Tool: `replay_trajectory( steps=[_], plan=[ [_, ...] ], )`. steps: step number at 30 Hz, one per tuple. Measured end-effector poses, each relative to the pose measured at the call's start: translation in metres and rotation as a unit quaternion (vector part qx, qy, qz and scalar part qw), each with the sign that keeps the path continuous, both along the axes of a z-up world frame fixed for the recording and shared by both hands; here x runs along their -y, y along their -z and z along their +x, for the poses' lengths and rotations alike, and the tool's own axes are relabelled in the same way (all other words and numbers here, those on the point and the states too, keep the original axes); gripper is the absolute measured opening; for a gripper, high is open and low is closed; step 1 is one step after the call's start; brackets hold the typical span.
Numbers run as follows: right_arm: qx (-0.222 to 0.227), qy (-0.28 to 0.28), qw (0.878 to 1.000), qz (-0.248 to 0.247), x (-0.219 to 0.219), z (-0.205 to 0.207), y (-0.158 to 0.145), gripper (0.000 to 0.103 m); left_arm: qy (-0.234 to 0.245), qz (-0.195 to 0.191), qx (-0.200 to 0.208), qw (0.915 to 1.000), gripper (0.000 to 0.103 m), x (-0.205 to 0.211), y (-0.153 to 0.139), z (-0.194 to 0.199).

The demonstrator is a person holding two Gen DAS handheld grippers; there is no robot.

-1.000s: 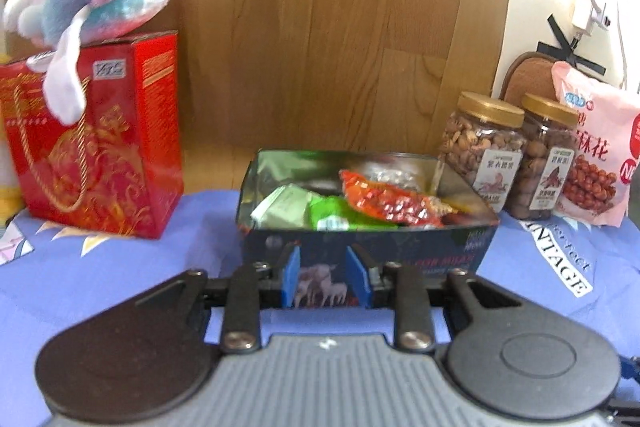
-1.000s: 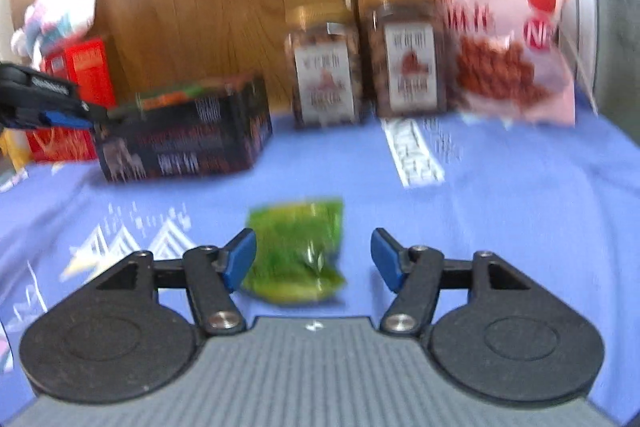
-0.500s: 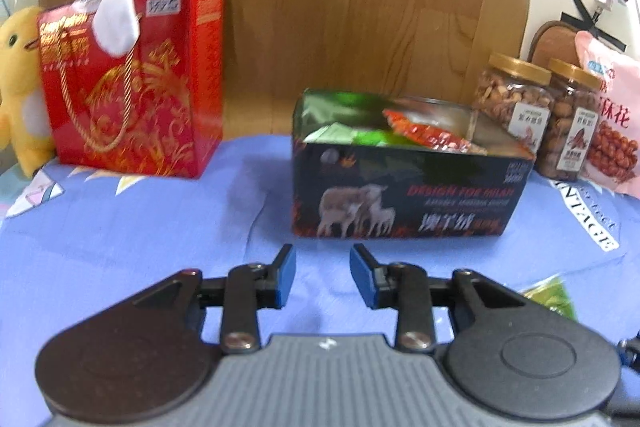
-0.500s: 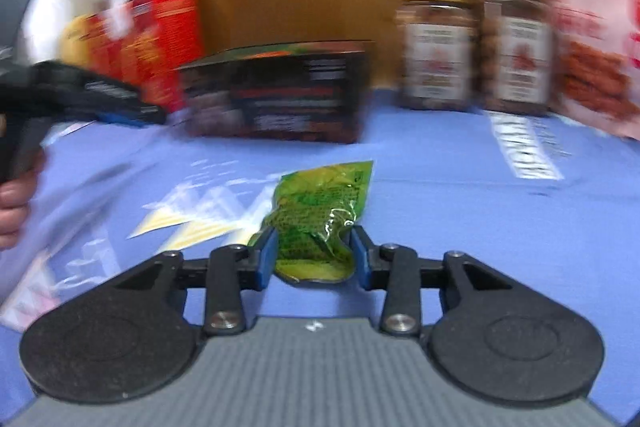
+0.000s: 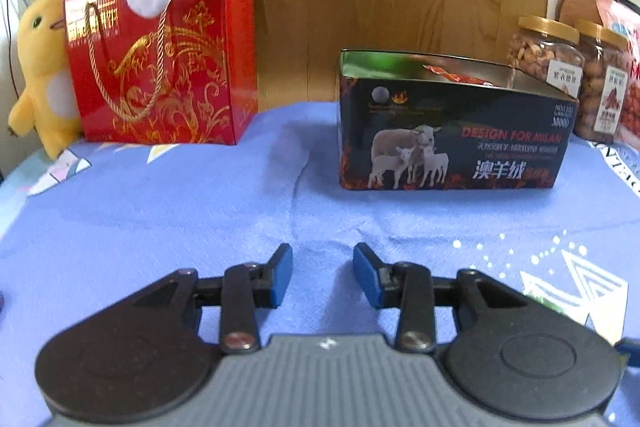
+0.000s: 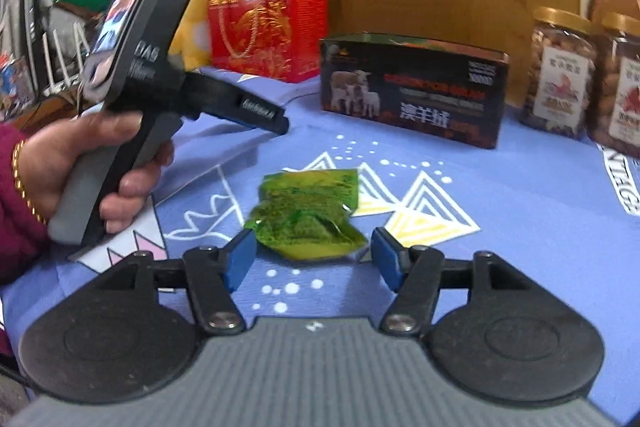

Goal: Organize snacks
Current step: 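Move the right gripper over the green pickled-vegetable bag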

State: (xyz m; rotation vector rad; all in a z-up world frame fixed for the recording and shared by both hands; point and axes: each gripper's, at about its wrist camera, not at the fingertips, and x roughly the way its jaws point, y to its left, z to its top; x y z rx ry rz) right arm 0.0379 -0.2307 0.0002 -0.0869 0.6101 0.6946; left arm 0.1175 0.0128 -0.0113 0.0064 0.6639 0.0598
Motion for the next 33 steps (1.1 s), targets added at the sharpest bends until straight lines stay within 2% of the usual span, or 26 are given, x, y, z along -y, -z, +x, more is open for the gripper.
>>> replay_trajectory(
  steps=[17,18,21,23,26,28,33],
  plan=[
    [0.004,0.023,1.000,-0.007,-0.003,-0.002,0.001,0.070,0.001,-0.020,0.006,0.9998,0.040,-0.005,0.001,-0.004],
    [0.005,0.033,0.999,-0.006,-0.002,-0.002,0.001,0.070,0.001,-0.021,0.006,0.9998,0.040,-0.005,0.001,-0.004],
    [0.008,0.113,0.994,0.003,0.008,0.000,-0.001,0.070,0.002,-0.024,0.007,0.9997,0.042,-0.006,0.001,-0.005],
    [-0.008,0.153,0.988,0.031,0.021,0.005,-0.001,0.070,0.002,-0.026,0.007,0.9996,0.042,-0.006,0.001,-0.005],
    [-0.017,0.181,0.982,0.052,0.029,0.006,0.000,0.070,0.002,-0.029,0.007,0.9996,0.043,-0.005,0.001,-0.006],
    [-0.008,0.159,0.986,0.050,0.025,0.001,-0.002,0.070,0.002,-0.030,0.008,0.9995,0.044,-0.005,0.001,-0.006],
    [0.008,0.081,0.997,0.006,-0.008,-0.011,-0.002,0.070,0.002,-0.035,0.008,0.9993,0.045,-0.006,0.001,-0.007]
  ],
)
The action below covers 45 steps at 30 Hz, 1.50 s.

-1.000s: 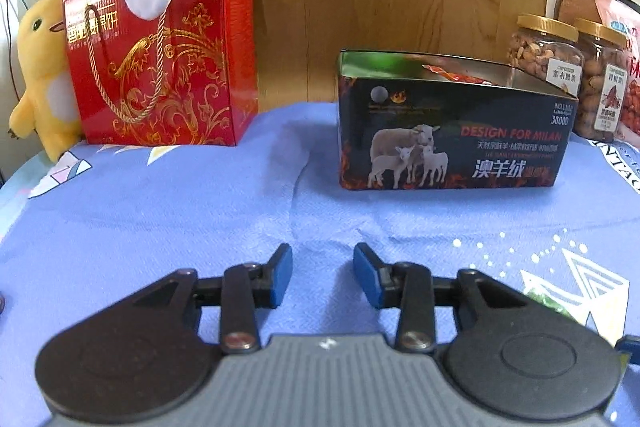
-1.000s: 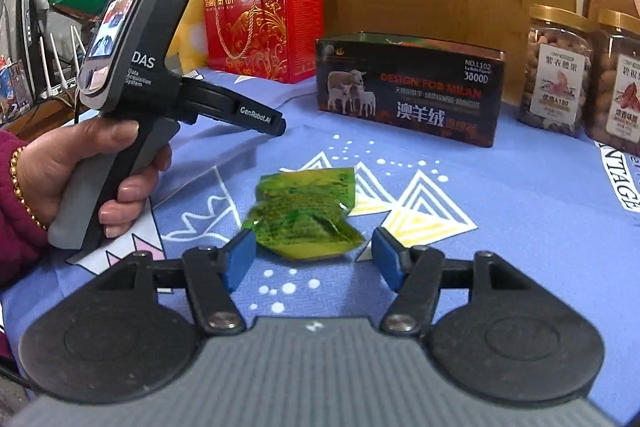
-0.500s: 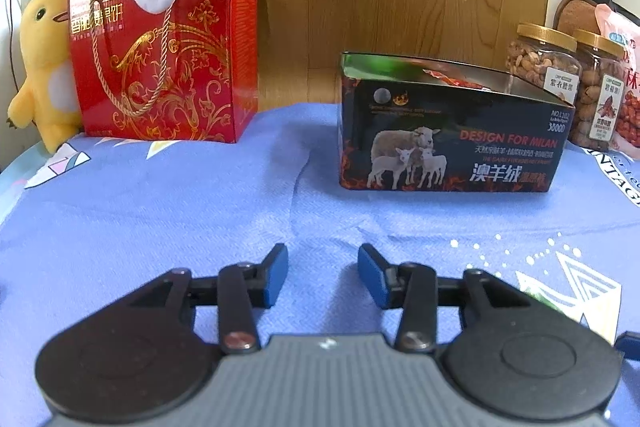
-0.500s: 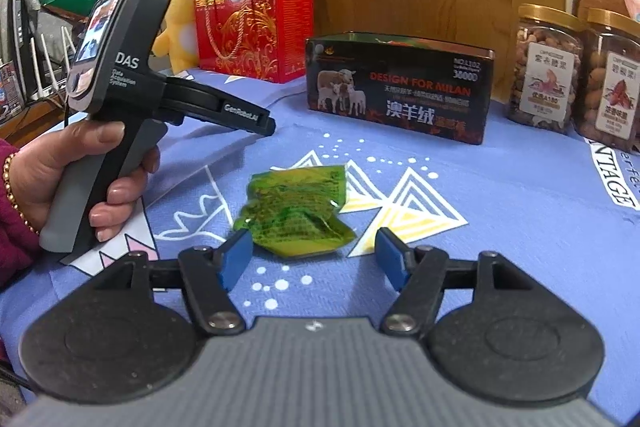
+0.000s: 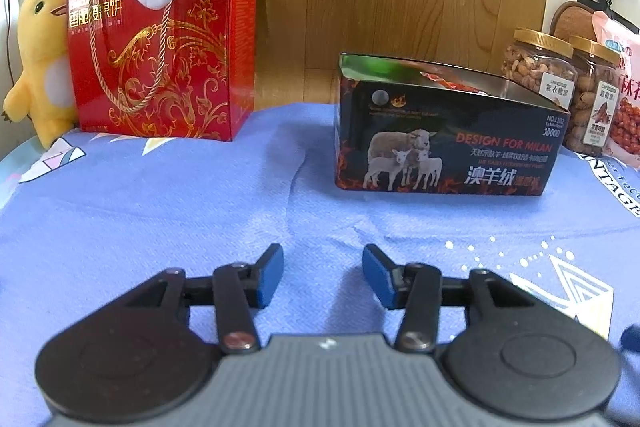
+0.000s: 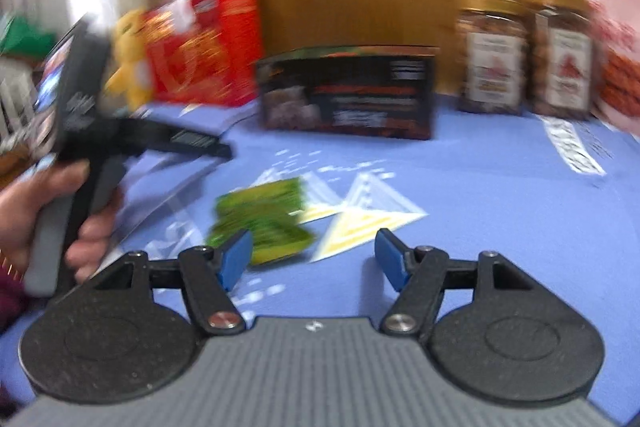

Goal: Organize snacks
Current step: 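Move the right gripper over the green pickled-vegetable bag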

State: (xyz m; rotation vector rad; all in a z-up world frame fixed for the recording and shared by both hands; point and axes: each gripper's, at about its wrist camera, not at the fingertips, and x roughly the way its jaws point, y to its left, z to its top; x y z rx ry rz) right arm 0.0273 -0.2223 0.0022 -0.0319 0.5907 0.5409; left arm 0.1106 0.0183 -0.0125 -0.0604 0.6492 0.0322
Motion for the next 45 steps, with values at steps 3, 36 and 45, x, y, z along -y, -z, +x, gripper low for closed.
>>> replay_trajectory(
  steps=[3,36,45],
  plan=[
    [-0.006,-0.015,1.000,-0.012,-0.014,0.004,-0.001,0.073,0.001,0.000,0.000,1.0000,0.046,0.000,0.000,0.000],
    [-0.026,0.053,0.997,0.047,0.007,0.010,0.003,0.075,0.008,0.008,-0.002,0.9999,0.051,0.003,0.001,-0.001],
    [-0.027,0.049,0.997,0.058,0.009,0.008,0.003,0.075,0.014,0.020,-0.004,0.9997,0.051,0.005,0.001,-0.002]
  ],
)
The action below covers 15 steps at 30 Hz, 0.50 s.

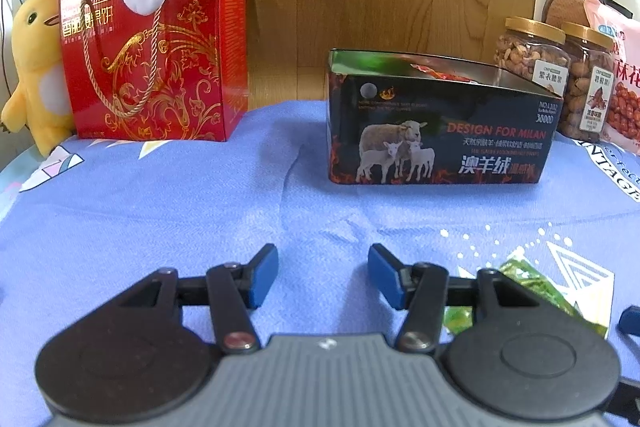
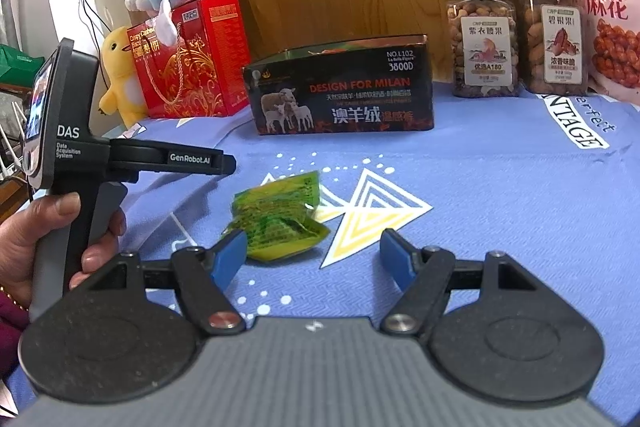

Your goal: Organize snacks

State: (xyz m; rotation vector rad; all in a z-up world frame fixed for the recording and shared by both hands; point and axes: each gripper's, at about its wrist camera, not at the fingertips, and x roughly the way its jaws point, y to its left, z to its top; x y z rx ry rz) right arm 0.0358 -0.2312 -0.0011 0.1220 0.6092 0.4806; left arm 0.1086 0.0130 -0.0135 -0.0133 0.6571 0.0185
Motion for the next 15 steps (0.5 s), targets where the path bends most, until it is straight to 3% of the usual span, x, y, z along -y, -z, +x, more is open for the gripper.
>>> replay_trajectory(
  steps=[3,6,9,11,15],
  plan=[
    [-0.001,-0.001,1.000,0.004,0.0002,-0.0005,0.0004,0.072,0.002,0.003,0.000,1.0000,0.052,0.0000,-0.0001,-0.0010],
    [-0.005,0.002,1.000,0.011,0.0017,0.0009,0.0013,0.059,0.004,0.005,-0.001,1.0000,0.052,0.0003,0.0001,-0.0033],
    [-0.013,0.003,1.000,0.021,0.0051,0.0045,0.0032,0.042,0.005,0.007,-0.001,1.0000,0.053,0.0003,0.0000,-0.0044],
    [-0.021,-0.009,1.000,0.022,0.0037,0.0050,0.0042,0.012,0.006,0.006,-0.001,1.0000,0.053,0.0000,-0.0002,-0.0041],
    [-0.007,-0.047,0.999,0.009,-0.0043,-0.0024,0.0026,0.007,0.007,0.008,-0.001,0.9999,0.053,-0.0002,-0.0001,-0.0036]
  ],
)
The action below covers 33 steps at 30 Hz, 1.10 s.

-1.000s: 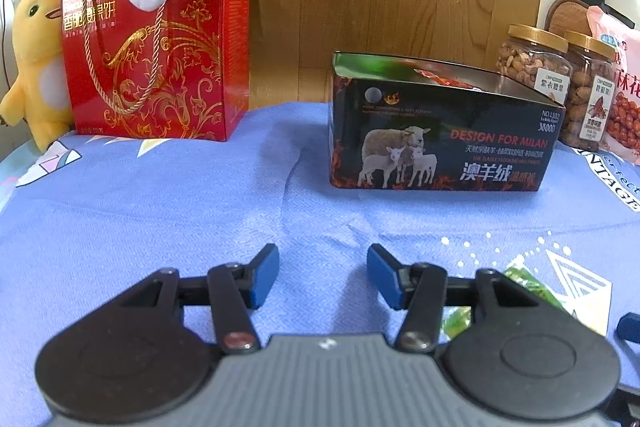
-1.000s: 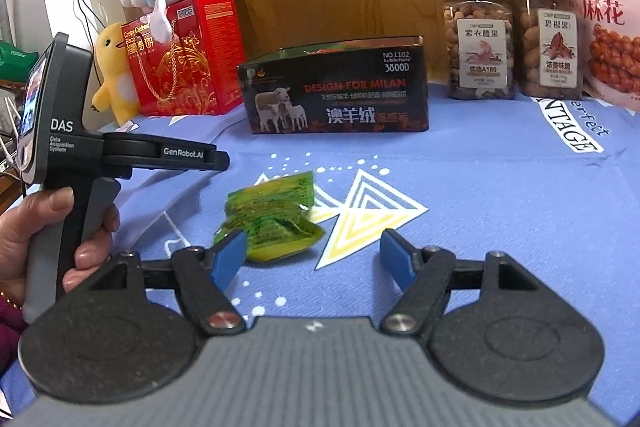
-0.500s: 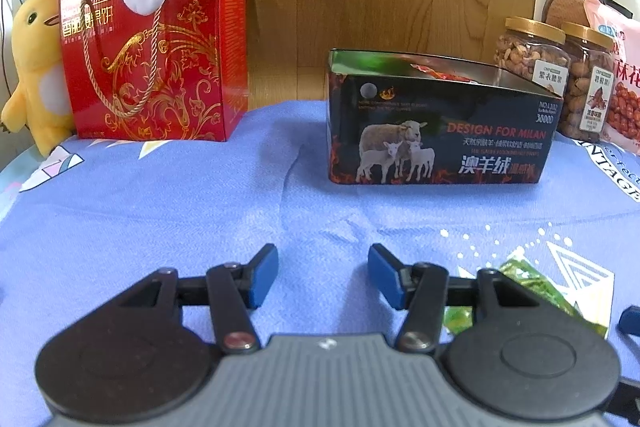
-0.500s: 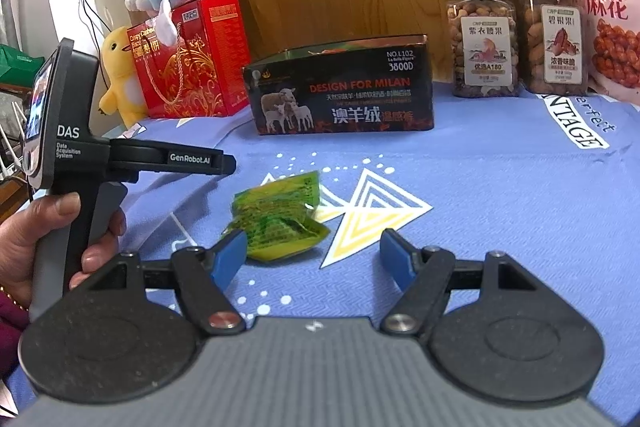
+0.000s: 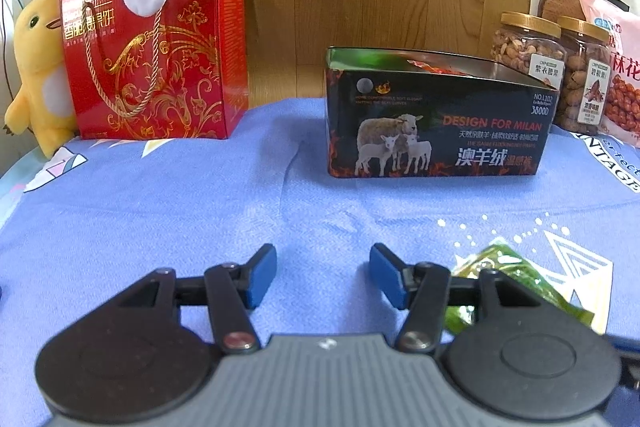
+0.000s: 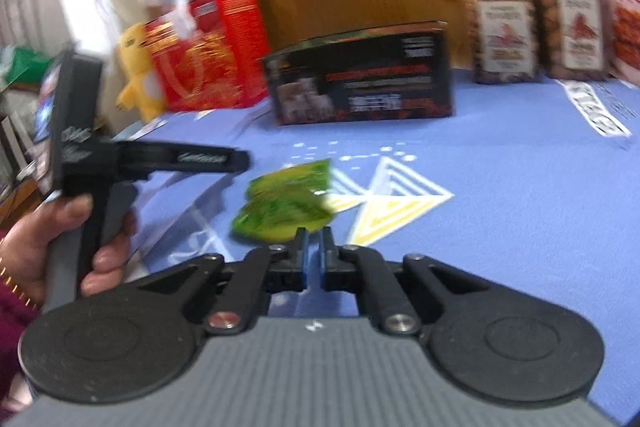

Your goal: Organize snacks

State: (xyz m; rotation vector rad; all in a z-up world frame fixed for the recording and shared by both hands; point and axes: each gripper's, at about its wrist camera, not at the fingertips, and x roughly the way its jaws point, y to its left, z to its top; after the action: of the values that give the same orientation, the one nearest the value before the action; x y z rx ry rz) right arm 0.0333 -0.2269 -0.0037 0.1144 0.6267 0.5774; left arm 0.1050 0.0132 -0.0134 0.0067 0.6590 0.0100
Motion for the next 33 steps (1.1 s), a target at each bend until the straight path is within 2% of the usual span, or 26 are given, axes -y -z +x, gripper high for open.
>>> replay_trajectory(
  steps=[3,12,16,24,25,26,28,33],
  plan=[
    [0.001,-0.008,1.000,0.001,-0.001,-0.001,0.000,0.007,0.000,0.000,0.000,1.0000,0.053,0.000,0.000,0.000],
    [-0.009,0.027,0.999,0.019,0.009,0.003,0.001,0.011,-0.001,0.001,0.000,1.0000,0.053,0.001,0.000,-0.001],
    [-0.026,0.050,0.998,0.040,0.016,0.012,0.002,0.027,0.001,0.001,0.000,1.0000,0.054,0.001,0.000,-0.003],
    [-0.034,0.038,0.998,0.033,0.013,0.028,0.001,0.030,0.006,-0.005,0.000,1.0000,0.054,-0.001,0.001,-0.011],
    [-0.036,0.032,0.998,0.031,0.012,0.030,0.002,0.030,0.007,-0.005,0.000,1.0000,0.054,-0.001,0.001,-0.011],
    [-0.035,0.024,0.999,0.028,0.009,0.030,0.002,0.024,0.007,-0.005,0.000,1.0000,0.054,-0.001,0.001,-0.012],
    [-0.033,-0.002,0.999,0.013,0.002,0.026,0.002,0.006,0.007,-0.006,0.000,1.0000,0.055,-0.002,0.001,-0.012],
    [-0.015,-0.059,0.998,0.006,-0.015,0.007,0.002,0.008,0.007,-0.007,0.000,1.0000,0.056,-0.001,0.001,-0.011]
  ],
)
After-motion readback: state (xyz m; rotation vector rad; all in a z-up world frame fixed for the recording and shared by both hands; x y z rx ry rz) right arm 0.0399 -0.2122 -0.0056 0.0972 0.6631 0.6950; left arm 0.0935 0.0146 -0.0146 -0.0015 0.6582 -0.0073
